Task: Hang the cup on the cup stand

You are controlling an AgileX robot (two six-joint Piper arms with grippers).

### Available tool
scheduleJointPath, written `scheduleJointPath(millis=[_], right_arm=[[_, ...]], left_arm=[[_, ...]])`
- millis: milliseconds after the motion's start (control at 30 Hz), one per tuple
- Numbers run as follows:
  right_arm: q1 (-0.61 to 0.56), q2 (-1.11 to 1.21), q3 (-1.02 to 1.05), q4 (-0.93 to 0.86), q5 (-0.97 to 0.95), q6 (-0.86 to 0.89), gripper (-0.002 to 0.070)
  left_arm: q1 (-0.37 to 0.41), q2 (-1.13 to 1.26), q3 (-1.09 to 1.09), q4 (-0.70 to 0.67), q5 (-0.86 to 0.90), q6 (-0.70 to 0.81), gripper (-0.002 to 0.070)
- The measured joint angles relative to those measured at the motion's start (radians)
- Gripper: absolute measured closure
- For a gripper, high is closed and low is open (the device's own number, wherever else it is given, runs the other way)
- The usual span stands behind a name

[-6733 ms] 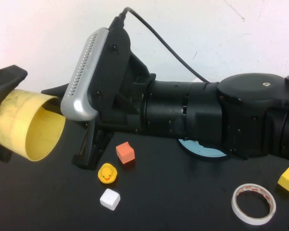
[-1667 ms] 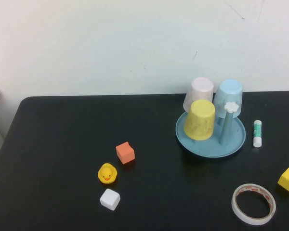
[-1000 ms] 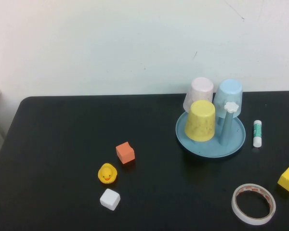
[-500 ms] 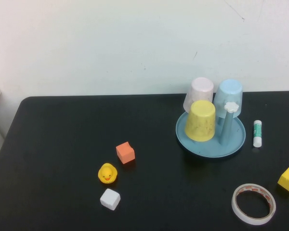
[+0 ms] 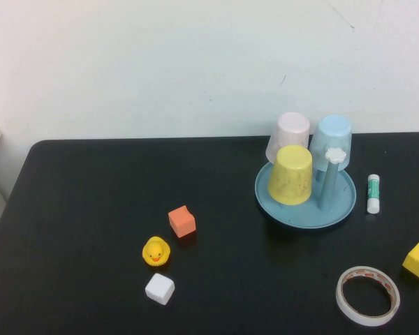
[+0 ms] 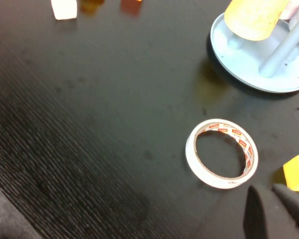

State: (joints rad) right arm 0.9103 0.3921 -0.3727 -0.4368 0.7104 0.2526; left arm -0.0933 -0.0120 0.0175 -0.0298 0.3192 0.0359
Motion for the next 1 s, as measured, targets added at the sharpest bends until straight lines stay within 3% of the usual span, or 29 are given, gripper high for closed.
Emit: scheduleJointPath(millis=[433,1000], right_arm=[[0.000,0.000,0.000,0.000,0.000,0.000,0.0678],[0.000,0.000,0.000,0.000,0.000,0.009,0.0678]], left_arm=[[0.000,0.000,-0.002,-0.002,0.002,-0.056,0.0675],[0.000,0.000,-0.002,-0.002,0.002,-0.019,0.0675]])
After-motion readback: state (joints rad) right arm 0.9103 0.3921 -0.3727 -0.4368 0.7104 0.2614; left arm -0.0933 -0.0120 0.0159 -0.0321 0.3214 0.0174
